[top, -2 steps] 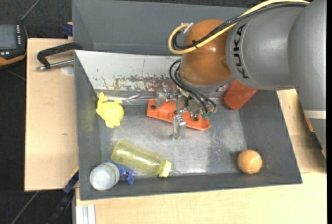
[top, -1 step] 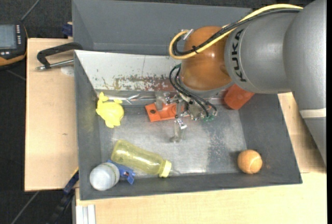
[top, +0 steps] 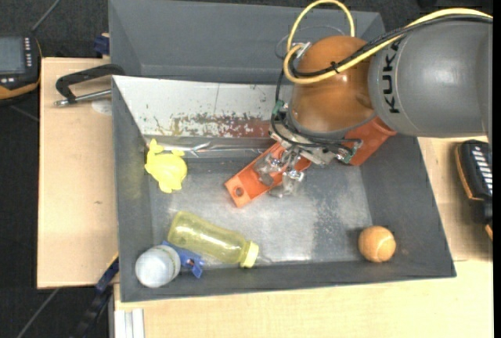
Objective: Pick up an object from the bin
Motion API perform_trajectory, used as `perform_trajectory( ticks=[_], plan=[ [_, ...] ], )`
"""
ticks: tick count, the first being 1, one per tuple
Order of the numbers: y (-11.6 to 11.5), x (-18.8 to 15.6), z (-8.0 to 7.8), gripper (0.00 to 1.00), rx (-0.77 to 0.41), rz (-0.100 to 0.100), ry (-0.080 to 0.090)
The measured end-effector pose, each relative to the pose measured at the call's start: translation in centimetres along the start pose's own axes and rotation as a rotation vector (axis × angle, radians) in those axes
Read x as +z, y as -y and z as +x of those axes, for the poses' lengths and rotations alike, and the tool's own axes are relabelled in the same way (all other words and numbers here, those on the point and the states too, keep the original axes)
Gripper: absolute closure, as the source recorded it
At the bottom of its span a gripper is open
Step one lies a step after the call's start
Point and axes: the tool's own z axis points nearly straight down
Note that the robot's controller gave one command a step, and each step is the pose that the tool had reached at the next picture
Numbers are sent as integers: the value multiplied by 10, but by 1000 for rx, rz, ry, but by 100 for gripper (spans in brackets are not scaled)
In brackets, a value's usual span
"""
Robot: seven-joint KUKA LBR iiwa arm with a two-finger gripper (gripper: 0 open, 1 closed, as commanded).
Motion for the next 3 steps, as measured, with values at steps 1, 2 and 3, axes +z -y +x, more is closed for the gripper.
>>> perform_trajectory(
  ticks=[1,2,3],
  plan=[
    [0,0,0,100,1,-1,0],
    [-6,-49,-1,100,-12,-3,1],
    [-10,-125,6,100,15,-1,4]
  ],
)
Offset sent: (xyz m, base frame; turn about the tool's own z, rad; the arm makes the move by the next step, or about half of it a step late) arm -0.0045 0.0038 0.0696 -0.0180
